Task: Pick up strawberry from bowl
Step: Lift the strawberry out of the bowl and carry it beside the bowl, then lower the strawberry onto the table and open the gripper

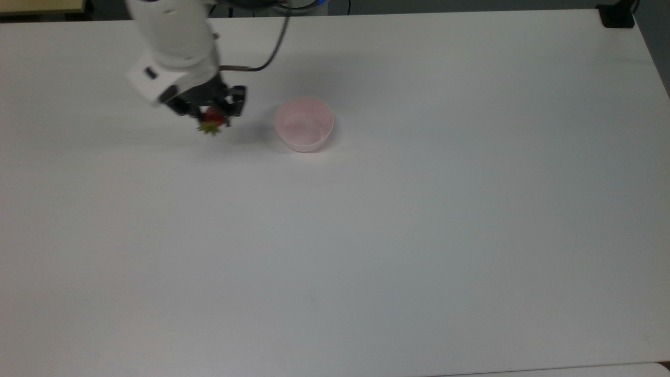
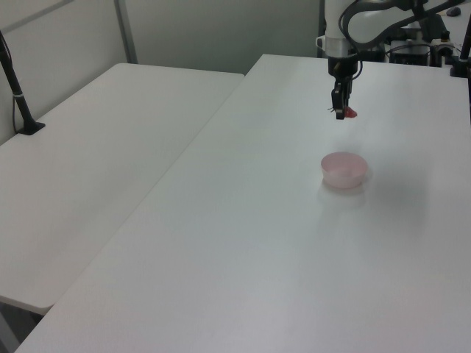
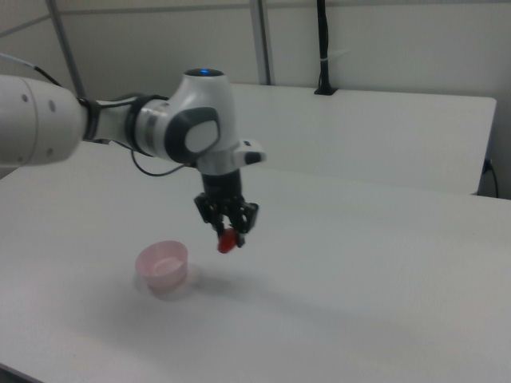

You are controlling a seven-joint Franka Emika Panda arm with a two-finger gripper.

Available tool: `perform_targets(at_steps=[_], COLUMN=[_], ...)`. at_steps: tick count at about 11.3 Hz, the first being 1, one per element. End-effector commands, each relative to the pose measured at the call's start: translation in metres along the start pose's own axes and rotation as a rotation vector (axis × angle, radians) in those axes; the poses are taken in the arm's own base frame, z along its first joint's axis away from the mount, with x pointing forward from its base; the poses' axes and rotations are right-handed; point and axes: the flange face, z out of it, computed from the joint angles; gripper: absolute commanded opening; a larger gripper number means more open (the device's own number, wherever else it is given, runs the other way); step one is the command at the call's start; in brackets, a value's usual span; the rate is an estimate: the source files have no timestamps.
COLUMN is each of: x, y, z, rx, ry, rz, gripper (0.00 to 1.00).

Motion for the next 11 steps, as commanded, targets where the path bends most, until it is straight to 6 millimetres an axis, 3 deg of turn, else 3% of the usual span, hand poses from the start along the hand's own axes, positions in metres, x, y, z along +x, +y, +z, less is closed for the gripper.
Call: perform_targets(at_steps=[1, 5, 6, 7, 9, 10, 11], x=[0.047, 0.078, 0.081, 0.082, 0.081, 0.080, 0.077], y=[0.044, 0.053, 0.053, 0.053, 0.054, 0.055, 0.054], z=[0.020, 0.076, 0.086, 0.086, 0.081, 0.069, 0.043], rx=[-0.002, -0.019, -0.031, -0.035, -0.035, -0.040, -0.043], ry=[0.034, 0.046, 0.050, 0.056, 0.062, 0.073, 0.105], rz=[0.010, 0.035, 0.049, 0.052, 0.059, 0.060, 0.064], gripper=[0.46, 0.47, 0.57, 0.82, 1.00, 1.00, 1.00])
